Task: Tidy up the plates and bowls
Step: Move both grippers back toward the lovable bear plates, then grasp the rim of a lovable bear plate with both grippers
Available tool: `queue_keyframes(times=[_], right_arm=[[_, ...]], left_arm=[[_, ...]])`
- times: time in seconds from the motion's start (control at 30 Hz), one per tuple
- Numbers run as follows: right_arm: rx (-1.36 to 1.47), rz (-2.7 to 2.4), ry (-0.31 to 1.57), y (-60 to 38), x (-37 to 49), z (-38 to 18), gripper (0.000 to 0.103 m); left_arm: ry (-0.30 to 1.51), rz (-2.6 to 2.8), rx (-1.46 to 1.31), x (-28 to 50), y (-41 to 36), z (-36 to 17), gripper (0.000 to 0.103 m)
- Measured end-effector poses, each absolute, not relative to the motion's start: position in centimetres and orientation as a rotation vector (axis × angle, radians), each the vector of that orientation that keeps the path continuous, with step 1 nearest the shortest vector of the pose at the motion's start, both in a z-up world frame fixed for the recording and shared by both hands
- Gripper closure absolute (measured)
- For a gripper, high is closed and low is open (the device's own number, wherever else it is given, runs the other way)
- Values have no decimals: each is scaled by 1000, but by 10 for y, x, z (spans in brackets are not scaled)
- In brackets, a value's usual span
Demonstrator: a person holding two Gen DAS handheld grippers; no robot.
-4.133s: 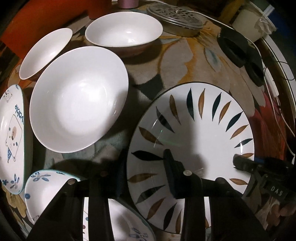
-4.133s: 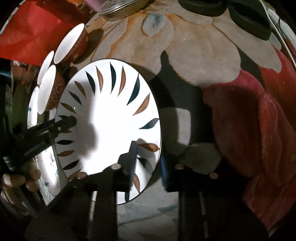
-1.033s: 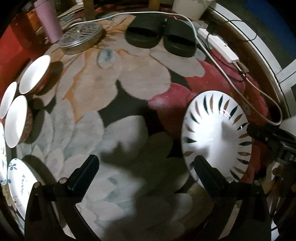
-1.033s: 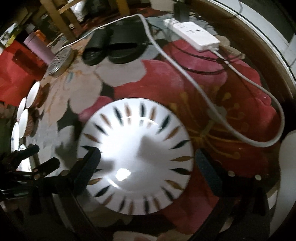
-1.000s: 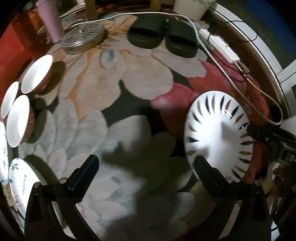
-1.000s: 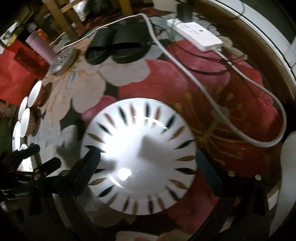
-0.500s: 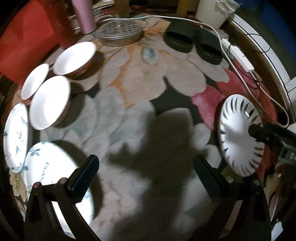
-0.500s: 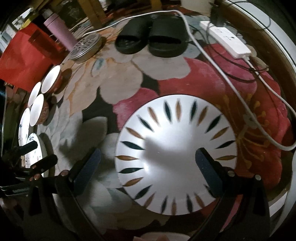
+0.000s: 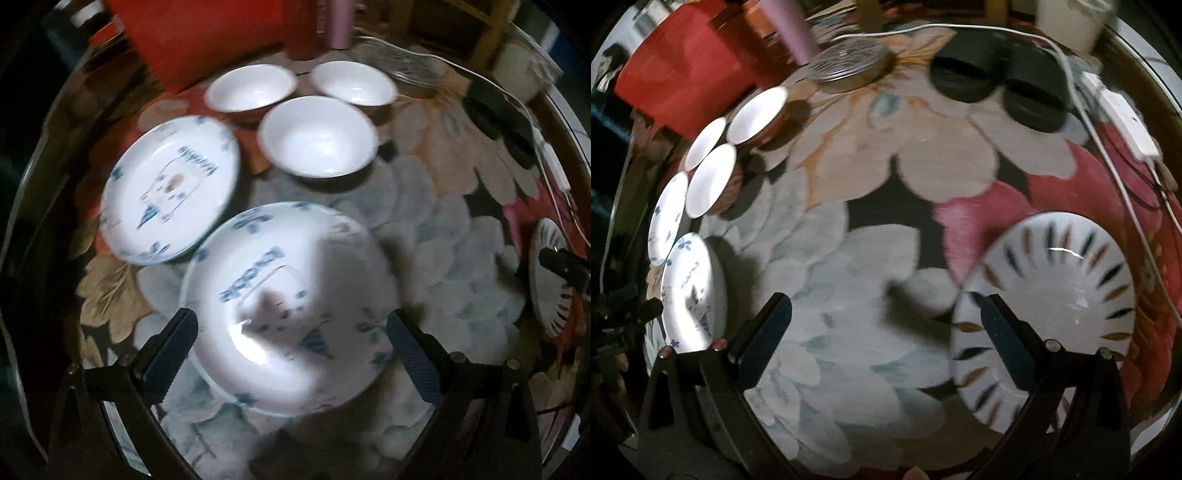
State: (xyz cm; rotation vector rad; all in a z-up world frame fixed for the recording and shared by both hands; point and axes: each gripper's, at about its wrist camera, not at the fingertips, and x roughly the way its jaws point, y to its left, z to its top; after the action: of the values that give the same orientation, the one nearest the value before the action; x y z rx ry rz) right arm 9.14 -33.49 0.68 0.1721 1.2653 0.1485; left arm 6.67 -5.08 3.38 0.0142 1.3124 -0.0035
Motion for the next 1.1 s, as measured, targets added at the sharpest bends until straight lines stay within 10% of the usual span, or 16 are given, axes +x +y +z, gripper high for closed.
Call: queue_keyframes(times=[0.57,0.87,1.0,1.1], right_arm=[[-16,431,1336,-194,99,-16,3],[-51,474,1407,-155,108,-42,38],[-44,490,1439,-148,111,-51,56],[-17,510,1475,-144,113,-60,77]], left_arm=[[1325,144,-228,39,42,-25,2],[1359,115,-299,48,54,-44,20],[1394,89,-294,55,49,-50,54],[1392,69,-307,57,44,-52,62]])
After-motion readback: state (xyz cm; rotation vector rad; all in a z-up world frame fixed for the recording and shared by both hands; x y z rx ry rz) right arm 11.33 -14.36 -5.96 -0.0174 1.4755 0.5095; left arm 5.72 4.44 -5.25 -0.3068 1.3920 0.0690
